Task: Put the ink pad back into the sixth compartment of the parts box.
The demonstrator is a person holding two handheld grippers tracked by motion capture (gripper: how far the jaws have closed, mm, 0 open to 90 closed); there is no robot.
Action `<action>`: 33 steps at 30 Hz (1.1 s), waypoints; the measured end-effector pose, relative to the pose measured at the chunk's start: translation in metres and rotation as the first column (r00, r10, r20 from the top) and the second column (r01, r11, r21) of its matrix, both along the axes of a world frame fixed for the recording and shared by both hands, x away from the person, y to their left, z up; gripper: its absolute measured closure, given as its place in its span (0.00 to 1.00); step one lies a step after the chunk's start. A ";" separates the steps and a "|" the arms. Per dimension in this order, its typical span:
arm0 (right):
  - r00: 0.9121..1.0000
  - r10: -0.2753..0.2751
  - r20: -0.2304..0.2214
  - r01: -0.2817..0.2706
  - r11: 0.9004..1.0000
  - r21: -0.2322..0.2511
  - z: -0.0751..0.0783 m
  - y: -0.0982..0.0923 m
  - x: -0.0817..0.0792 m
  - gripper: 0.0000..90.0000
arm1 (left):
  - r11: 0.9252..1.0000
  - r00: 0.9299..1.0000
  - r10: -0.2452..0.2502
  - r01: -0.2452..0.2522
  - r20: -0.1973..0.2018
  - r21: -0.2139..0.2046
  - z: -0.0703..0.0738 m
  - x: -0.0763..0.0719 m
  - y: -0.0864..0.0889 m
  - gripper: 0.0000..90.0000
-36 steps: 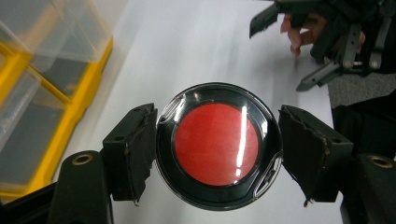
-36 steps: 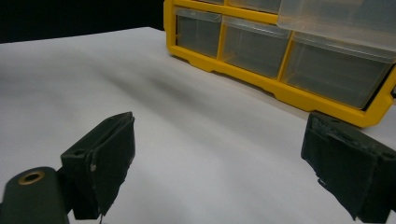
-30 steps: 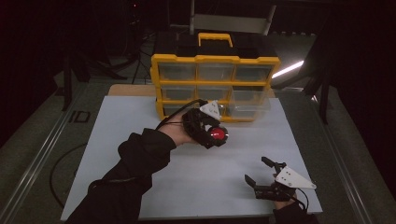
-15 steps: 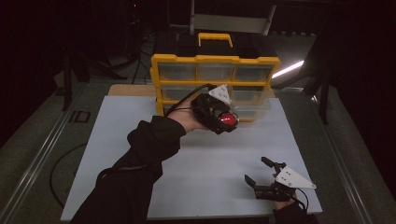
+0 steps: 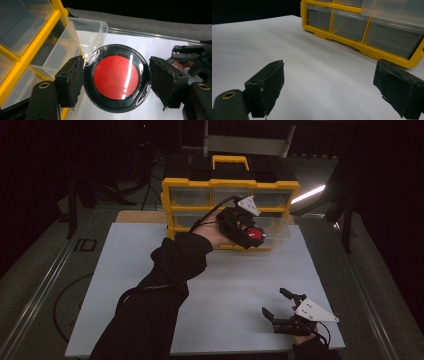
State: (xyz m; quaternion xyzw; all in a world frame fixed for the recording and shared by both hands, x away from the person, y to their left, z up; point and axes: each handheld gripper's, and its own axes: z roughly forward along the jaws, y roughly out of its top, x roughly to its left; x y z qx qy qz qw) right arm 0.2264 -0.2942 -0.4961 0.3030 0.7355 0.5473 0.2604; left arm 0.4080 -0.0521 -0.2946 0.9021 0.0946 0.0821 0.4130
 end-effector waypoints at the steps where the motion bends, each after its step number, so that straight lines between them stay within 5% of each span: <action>1: 1.000 0.000 0.001 0.000 1.000 0.000 0.000 0.000 0.000 0.11 | 1.000 1.000 0.001 -0.001 0.000 -0.006 0.001 0.001 -0.001 0.34; 17: 1.000 0.001 0.003 -0.001 1.000 0.010 0.000 -0.002 0.001 0.11 | 0.995 0.998 0.067 -0.068 -0.018 -0.074 0.024 0.022 -0.027 0.34; 33: 1.000 0.002 -0.009 -0.002 1.000 0.022 0.000 -0.004 0.000 0.11 | 0.983 0.986 0.147 -0.154 -0.074 -0.102 0.010 0.045 -0.044 0.34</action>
